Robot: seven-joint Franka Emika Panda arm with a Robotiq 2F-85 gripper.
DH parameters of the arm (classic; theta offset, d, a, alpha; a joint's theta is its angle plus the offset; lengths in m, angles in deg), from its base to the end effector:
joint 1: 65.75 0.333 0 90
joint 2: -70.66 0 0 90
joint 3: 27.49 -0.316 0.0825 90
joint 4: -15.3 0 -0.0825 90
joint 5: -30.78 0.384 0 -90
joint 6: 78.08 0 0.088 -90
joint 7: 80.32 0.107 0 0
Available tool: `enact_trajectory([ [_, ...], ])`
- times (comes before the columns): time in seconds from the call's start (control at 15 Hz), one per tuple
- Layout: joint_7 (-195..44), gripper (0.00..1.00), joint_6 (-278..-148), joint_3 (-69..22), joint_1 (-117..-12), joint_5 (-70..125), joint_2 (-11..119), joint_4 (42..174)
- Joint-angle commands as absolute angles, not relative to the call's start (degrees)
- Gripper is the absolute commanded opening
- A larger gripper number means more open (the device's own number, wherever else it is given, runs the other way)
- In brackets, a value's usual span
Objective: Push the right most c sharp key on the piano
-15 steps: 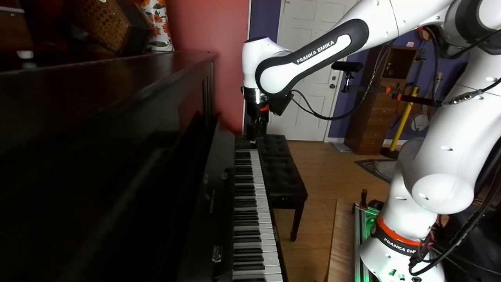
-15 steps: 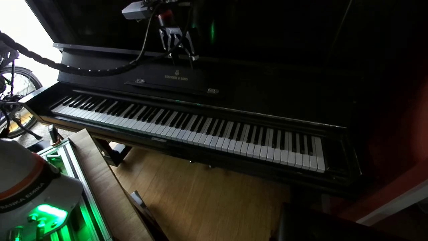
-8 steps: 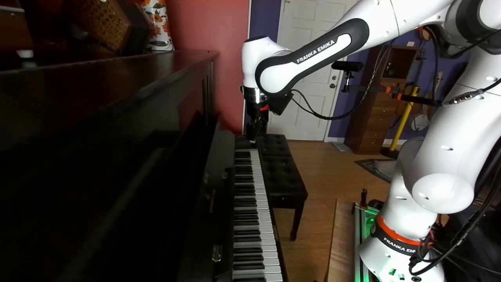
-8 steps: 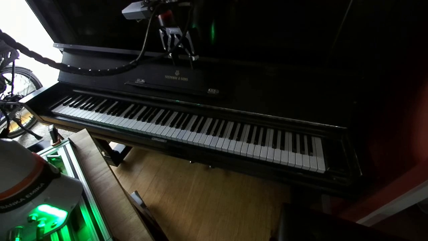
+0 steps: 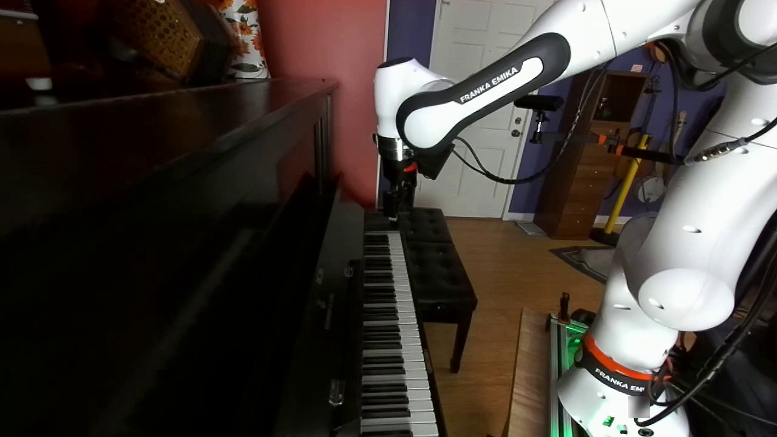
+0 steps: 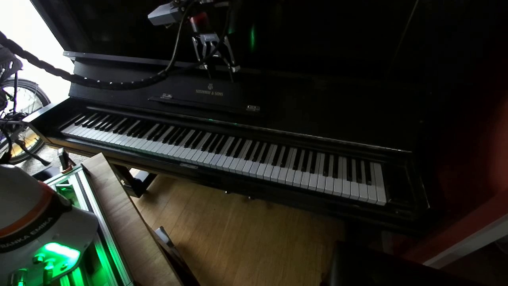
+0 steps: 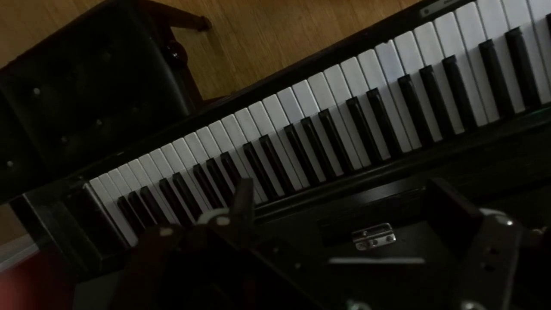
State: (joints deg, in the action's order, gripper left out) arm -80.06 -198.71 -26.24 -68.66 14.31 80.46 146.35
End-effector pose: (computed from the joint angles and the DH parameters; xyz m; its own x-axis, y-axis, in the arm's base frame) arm 0.4842 -0.0488 0.4234 0.9973 0.0683 -0.0271 0.0729 -0.9683 0.2389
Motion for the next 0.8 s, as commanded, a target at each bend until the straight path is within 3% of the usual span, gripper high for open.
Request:
enact_trajectory([
  [0.0,-81.17,1.0,-204.18,-24.49,-70.65,9.4,76.16,146.3],
  [0.73,-99.84,1.0,-225.54,-17.68,-77.67,16.2,57.61,143.81],
])
